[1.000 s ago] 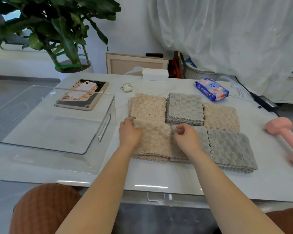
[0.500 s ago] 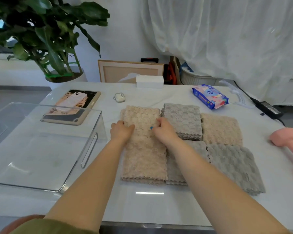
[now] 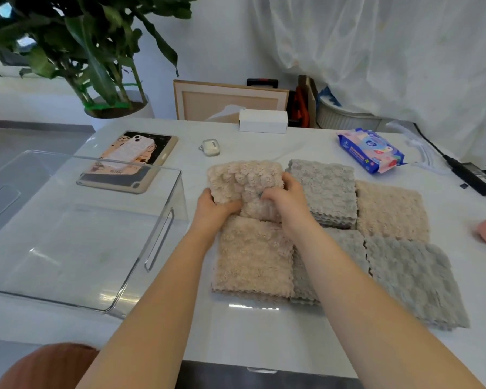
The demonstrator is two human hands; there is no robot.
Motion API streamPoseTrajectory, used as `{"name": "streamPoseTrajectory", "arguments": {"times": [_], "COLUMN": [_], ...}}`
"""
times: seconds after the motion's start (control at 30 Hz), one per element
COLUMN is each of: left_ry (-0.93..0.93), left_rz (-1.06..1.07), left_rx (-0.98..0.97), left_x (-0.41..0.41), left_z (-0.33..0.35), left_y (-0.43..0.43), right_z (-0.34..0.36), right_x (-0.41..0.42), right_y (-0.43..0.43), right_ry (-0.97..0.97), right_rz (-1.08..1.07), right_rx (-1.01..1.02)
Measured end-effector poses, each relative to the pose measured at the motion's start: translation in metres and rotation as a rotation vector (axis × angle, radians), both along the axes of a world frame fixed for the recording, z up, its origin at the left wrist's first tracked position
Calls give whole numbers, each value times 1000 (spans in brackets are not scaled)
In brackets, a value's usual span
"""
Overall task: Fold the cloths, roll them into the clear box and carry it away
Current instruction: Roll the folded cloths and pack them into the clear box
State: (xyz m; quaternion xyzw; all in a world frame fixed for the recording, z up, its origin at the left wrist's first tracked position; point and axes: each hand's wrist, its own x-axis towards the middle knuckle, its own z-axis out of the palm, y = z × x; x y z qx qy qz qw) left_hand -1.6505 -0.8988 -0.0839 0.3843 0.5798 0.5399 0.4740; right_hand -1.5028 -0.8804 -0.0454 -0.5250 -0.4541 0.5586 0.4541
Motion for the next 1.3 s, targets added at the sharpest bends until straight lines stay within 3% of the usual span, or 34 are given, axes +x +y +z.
{"name": "streamPoseTrajectory", "arguments": {"times": [0.13, 0.23, 0.37, 0.5, 0.57, 0.67, 0.8, 0.9, 1.0, 1.13, 1.3], "left_ry": [128, 260, 9, 193, 178, -110, -201, -184, 21, 466, 734], "left_rz": [68, 48, -97, -90, -109, -237, -340, -348, -336, -221, -142], "left_rx": [181, 292, 286, 219, 125, -12, 63, 139, 144, 89, -89], "left_x": [-1, 4, 8, -2, -8, -28, -63, -92, -129, -192, -230], "left_z": [21, 36, 62, 76, 86, 98, 100, 105, 113, 115, 91], "left_y": [-6, -15, -32, -48, -59, -77, -101, -117, -130, -138, -153], "right_z": [13, 23, 40, 55, 58, 64, 71, 70, 66, 71, 57], "right_x": [19, 28, 36, 46, 48, 41, 13, -20, -50, -109, -181], "right_y": [-3, -11, -23, -40, -49, -60, -67, -71, -74, -86, -118], "right_ry": [165, 128, 8, 3, 21, 186, 392, 433, 446, 143, -664], "right_rz": [29, 85, 208, 436, 528, 562, 607, 709, 812, 915, 842], "right_rx": [88, 140, 126, -5, -39, -33, -33, -31, -123, -112, 400]}}
